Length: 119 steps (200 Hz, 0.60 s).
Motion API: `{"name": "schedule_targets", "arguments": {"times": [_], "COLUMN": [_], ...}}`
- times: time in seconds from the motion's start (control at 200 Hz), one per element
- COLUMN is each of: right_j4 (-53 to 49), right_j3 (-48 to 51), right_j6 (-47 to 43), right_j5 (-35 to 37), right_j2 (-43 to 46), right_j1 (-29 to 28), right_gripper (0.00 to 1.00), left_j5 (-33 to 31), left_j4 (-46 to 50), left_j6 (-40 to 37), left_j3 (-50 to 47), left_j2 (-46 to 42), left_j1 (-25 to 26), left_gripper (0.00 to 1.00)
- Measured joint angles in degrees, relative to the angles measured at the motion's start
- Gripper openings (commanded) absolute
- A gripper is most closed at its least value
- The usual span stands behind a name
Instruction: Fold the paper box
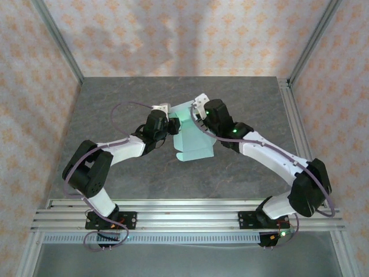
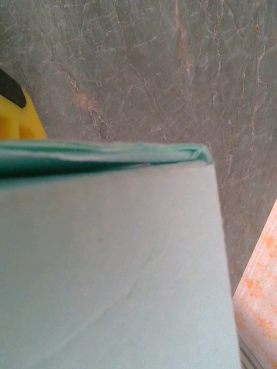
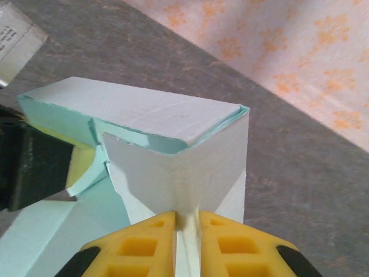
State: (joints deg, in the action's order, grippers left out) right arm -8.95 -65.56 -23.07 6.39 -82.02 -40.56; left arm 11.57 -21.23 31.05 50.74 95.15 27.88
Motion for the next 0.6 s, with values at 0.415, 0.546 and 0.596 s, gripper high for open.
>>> {"name": "schedule_targets", "arguments": {"times": [0.415,0.546,0.596], "right_j4": [6.3,7.1,7.2], "right_j3": [0.0,0.0,0.0], "right_j6": [-9.4,-9.1,-9.3], "right_j5": [15.6,17.1,17.6], "right_j2": [-4.4,-4.9,-5.0], "right_j1": [-3.2,-3.3,-3.4], "right_gripper": [0.0,0.13,0.18], "left_j5": [0.0,0.0,0.0], "left_j4": [0.0,0.0,0.0], "left_j6": [0.4,0.4,0.4], "left_j3": [0.0,0.0,0.0], "left_j2": [0.0,0.0,0.0], "left_j1": [-0.2,-0.2,-0.2], "left_gripper": [0.0,0.0,0.0]}}
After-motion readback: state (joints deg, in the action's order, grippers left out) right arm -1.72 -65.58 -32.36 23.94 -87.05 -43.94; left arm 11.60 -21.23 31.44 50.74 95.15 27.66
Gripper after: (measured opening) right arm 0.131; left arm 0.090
